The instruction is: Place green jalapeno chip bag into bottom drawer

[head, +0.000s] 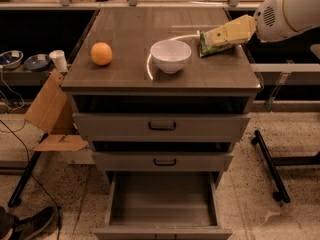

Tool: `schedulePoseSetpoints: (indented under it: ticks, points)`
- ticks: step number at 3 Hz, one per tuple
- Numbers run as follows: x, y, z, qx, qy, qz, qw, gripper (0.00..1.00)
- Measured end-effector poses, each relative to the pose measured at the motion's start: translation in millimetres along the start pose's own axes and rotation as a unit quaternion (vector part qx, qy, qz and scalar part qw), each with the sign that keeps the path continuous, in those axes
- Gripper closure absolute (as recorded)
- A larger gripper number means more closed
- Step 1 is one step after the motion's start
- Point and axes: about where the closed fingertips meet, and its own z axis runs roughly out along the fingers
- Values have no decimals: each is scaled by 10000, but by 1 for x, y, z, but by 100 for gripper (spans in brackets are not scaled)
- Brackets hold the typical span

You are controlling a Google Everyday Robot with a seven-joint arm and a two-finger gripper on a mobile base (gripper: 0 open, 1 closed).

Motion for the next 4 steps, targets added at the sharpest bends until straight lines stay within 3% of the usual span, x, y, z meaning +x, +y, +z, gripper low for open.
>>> schedulePoseSetpoints:
  ticks: [1,2,3,4]
  points:
    - [-2,1,6,121,-21,71,9999,0]
    - [-12,-14,28,498,-189,352,9980,0]
    - [-44,-40,52,1089,-719,641,9894,0]
    - [-70,-70,67,1637,-1028,852,9774,0]
